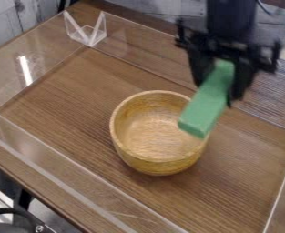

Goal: Put the green block in the brown bowl

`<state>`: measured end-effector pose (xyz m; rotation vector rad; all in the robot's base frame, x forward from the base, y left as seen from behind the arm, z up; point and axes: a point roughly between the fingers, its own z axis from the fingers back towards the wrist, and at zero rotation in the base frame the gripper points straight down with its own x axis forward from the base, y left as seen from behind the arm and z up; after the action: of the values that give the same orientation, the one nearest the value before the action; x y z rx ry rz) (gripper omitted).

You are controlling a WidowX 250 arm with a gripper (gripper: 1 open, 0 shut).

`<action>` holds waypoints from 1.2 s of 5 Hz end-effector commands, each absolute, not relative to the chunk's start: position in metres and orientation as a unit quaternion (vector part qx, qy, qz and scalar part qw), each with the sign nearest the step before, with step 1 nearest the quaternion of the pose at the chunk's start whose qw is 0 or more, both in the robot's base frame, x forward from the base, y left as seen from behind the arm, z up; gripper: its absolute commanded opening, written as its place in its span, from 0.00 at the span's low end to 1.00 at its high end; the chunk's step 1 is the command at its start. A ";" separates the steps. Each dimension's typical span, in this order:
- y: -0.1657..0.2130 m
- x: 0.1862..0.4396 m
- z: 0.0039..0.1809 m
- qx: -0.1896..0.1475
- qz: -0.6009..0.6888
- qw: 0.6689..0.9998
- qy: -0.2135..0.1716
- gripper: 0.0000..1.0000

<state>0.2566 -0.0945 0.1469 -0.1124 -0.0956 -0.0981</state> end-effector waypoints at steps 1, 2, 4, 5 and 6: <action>-0.095 0.264 0.158 -0.058 -0.055 0.992 -0.095 0.00; -0.091 0.266 0.151 -0.057 -0.055 0.992 -0.102 0.00; -0.080 0.271 0.138 -0.054 -0.054 0.991 -0.114 0.00; -0.076 0.272 0.132 -0.054 -0.055 0.990 -0.118 0.00; -0.072 0.272 0.129 -0.055 -0.055 0.990 -0.118 0.00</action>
<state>0.2673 -0.0714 0.1177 -0.1019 -0.1958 -0.1118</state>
